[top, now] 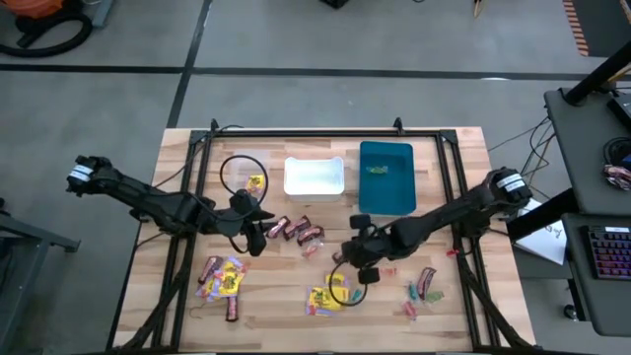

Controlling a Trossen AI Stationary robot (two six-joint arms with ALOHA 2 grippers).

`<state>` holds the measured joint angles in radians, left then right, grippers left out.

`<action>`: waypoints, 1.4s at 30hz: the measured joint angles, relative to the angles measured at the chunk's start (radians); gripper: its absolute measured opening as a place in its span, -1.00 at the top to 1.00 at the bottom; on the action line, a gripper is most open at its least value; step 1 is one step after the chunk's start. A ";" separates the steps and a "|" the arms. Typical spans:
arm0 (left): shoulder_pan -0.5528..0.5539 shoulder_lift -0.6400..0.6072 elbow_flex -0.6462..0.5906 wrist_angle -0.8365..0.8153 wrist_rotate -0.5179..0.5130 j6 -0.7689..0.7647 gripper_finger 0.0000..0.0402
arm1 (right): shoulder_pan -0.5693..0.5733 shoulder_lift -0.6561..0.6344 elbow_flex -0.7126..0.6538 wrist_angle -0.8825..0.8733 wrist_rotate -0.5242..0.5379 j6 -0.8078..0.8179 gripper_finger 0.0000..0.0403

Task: Sort candy
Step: Put the brown chocolate into the white bin

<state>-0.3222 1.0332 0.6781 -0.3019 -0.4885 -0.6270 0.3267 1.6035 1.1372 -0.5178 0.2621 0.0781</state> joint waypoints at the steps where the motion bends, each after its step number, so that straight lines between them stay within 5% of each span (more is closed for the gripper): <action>1: 0.000 0.000 0.000 0.000 0.000 0.000 0.43 | -0.006 -0.006 0.018 0.002 0.020 -0.022 0.96; 7: 0.000 0.000 0.000 0.003 0.005 0.000 0.43 | -0.079 -0.010 0.111 0.037 0.126 -0.133 0.96; 18: -0.011 0.002 0.000 -0.014 0.114 -0.015 0.43 | -0.344 -0.010 0.117 0.272 0.164 -0.193 0.96; 28: -0.022 0.043 0.000 -0.015 0.114 -0.018 0.43 | -0.510 0.019 0.110 0.293 0.011 -0.123 0.93; 42: -0.026 0.232 0.000 -0.020 0.184 -0.058 0.43 | -0.450 -0.085 0.118 0.146 -0.133 -0.050 0.80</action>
<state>-0.3485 1.2648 0.6781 -0.3220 -0.3041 -0.6847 -0.1236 1.5188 1.2549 -0.3720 0.1295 0.0280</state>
